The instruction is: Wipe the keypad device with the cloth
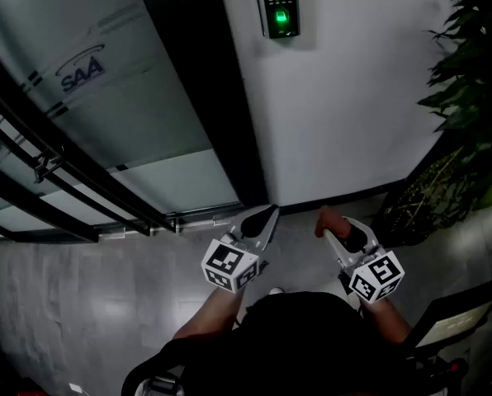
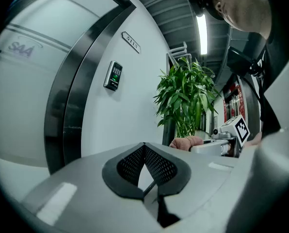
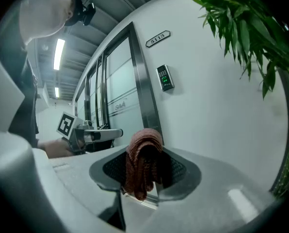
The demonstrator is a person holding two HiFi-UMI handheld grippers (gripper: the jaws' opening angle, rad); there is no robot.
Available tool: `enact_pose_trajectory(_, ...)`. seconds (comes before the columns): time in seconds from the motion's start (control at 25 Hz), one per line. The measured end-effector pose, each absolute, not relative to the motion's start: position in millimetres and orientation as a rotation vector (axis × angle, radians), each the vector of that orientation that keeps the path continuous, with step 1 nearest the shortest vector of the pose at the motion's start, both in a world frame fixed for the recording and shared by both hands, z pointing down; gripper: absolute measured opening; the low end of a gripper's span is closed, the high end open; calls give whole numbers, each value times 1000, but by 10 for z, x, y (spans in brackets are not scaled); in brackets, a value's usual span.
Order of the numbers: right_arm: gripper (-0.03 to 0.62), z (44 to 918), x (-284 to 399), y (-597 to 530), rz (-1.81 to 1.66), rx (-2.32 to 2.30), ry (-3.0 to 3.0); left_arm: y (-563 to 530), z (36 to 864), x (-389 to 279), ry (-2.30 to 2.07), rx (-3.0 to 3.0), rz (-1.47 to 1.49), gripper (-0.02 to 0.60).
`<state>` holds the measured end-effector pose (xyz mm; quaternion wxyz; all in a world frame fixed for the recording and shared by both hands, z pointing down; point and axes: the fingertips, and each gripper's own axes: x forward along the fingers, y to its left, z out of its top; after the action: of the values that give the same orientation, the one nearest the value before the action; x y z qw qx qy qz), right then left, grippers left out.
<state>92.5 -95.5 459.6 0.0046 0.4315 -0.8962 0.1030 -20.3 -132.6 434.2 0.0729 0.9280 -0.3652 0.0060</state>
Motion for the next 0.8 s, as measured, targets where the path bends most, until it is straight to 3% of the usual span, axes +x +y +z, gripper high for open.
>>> enact_pose_trajectory(0.52,140,4542,522,-1157,249,1448,-2736,-1557,4321,-482,-977,2862,22,16)
enact_pose_trajectory(0.8,140,3889,494,-1686,-32,1446,-2717,-1592,4292,-473,-930,2881,43,15)
